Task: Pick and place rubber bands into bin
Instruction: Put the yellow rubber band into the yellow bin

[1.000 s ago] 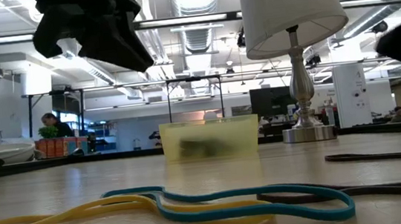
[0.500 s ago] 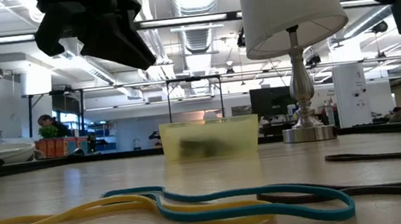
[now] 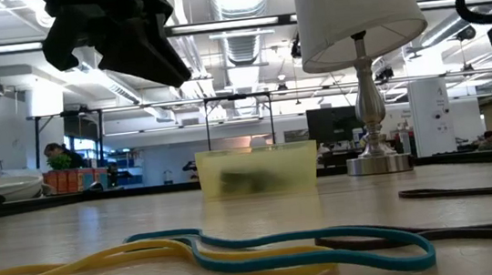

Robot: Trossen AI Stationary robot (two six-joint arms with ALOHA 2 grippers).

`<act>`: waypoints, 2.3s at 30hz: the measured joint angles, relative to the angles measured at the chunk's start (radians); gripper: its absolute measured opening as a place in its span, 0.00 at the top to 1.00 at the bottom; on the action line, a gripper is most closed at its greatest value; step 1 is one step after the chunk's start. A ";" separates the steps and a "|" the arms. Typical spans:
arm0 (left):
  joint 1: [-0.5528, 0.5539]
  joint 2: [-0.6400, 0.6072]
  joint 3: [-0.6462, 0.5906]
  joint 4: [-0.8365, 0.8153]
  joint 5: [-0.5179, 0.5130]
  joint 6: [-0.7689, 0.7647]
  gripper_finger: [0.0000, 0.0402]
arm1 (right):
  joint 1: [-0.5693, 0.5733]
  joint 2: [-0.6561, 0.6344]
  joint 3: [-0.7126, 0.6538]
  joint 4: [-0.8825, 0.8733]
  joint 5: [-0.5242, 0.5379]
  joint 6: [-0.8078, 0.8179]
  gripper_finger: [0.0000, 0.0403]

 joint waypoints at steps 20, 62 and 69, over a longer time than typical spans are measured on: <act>0.000 0.000 -0.002 0.004 0.000 0.000 0.77 | 0.000 0.068 0.008 0.014 -0.039 0.026 0.90; 0.000 0.001 -0.010 0.006 0.000 0.000 0.77 | -0.088 0.073 0.238 0.141 0.989 -0.754 0.98; 0.000 0.001 -0.012 0.006 0.000 0.000 0.77 | -0.212 0.073 0.238 0.260 0.988 -0.888 0.98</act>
